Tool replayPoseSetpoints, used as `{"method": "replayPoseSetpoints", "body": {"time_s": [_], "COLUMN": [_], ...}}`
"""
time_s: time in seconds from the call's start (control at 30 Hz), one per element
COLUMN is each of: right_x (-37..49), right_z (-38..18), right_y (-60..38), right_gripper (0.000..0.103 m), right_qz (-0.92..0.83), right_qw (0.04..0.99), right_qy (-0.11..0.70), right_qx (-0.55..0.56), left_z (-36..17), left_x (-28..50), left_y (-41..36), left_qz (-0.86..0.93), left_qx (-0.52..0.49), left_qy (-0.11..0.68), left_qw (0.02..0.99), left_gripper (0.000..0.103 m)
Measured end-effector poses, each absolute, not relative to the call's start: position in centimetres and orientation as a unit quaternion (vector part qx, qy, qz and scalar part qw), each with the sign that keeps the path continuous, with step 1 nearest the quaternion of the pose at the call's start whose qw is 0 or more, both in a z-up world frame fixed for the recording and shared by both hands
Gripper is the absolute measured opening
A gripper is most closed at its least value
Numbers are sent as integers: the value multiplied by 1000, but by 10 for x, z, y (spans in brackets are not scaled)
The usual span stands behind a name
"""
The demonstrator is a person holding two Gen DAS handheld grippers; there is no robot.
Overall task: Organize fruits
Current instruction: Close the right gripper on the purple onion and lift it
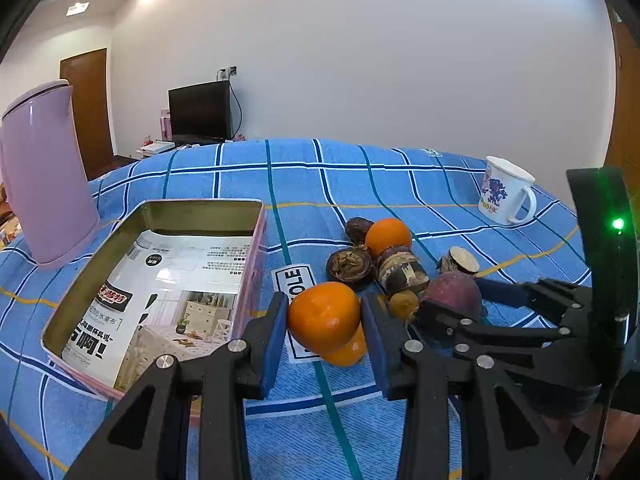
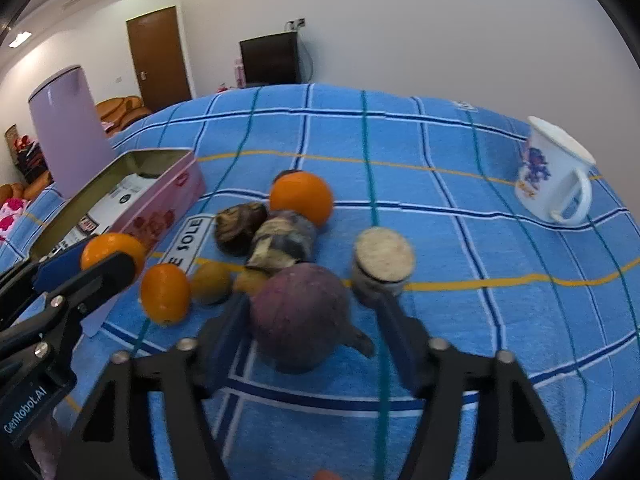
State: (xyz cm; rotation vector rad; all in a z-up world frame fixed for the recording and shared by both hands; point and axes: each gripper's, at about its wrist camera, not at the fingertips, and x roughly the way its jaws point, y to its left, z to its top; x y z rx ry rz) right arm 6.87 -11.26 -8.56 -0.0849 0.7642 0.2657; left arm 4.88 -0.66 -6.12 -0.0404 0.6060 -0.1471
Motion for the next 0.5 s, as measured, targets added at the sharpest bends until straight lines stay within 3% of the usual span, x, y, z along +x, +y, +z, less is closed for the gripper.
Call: {"method": "replayPoseSetpoints", "body": {"time_s": [0.5], "right_x": [56], "right_z": [-76], "right_y": [-111], "right_gripper": [53], "right_qz": [133], "right_qw": [932], "right_qy": [334], "right_qx": [-44], "left_z": [-56], "left_x": [40], "left_y": [-9], "left_qz": [-59], "left_qx": [-11], "left_qy": [273], "left_qw": [960], "left_gripper": [39]}}
